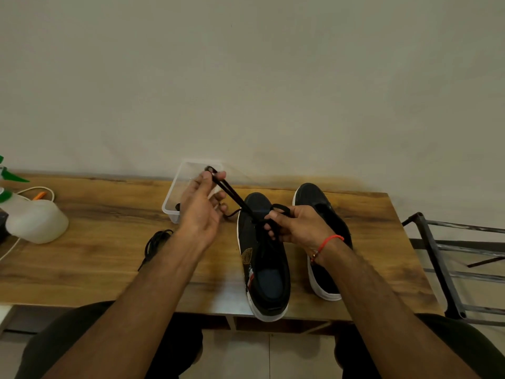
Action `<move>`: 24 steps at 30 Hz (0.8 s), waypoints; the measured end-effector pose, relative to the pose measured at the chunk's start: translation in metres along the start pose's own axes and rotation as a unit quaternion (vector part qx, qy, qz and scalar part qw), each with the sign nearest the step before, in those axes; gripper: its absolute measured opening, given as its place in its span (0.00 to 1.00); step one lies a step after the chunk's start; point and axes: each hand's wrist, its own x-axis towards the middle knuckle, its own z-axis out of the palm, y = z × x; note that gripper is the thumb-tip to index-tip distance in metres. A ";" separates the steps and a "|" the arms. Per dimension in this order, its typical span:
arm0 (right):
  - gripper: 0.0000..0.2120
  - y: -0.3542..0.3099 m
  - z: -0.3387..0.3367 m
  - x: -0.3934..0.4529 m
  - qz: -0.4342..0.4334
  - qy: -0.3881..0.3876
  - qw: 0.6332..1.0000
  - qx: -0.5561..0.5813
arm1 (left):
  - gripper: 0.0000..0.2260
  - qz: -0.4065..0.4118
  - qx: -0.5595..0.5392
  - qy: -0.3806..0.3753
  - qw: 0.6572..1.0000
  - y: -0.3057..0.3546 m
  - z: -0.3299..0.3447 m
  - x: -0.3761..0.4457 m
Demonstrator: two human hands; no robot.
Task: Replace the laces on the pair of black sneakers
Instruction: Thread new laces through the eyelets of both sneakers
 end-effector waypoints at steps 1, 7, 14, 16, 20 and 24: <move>0.08 -0.001 0.000 -0.001 0.001 0.004 1.000 0.003 | 0.08 0.029 -0.019 0.006 0.999 0.001 0.001 -0.001; 0.08 -0.003 -0.001 -0.004 0.009 0.021 1.000 0.013 | 0.11 0.156 0.042 0.016 0.987 0.007 0.002 -0.004; 0.20 -0.008 0.003 -0.007 0.021 0.050 0.998 0.031 | 0.23 0.064 0.597 -0.029 0.799 -0.016 -0.009 -0.005; 0.25 -0.011 0.004 -0.008 0.024 0.057 0.997 0.041 | 0.21 0.060 0.699 -0.024 0.713 -0.023 -0.011 -0.010; 0.31 -0.014 0.006 -0.010 0.022 0.042 0.998 0.034 | 0.29 -0.068 0.646 -0.074 0.757 -0.029 0.002 -0.021; 0.36 -0.016 0.009 -0.011 0.029 0.032 0.998 0.037 | 0.26 -0.188 0.542 -0.101 0.813 -0.037 0.001 -0.025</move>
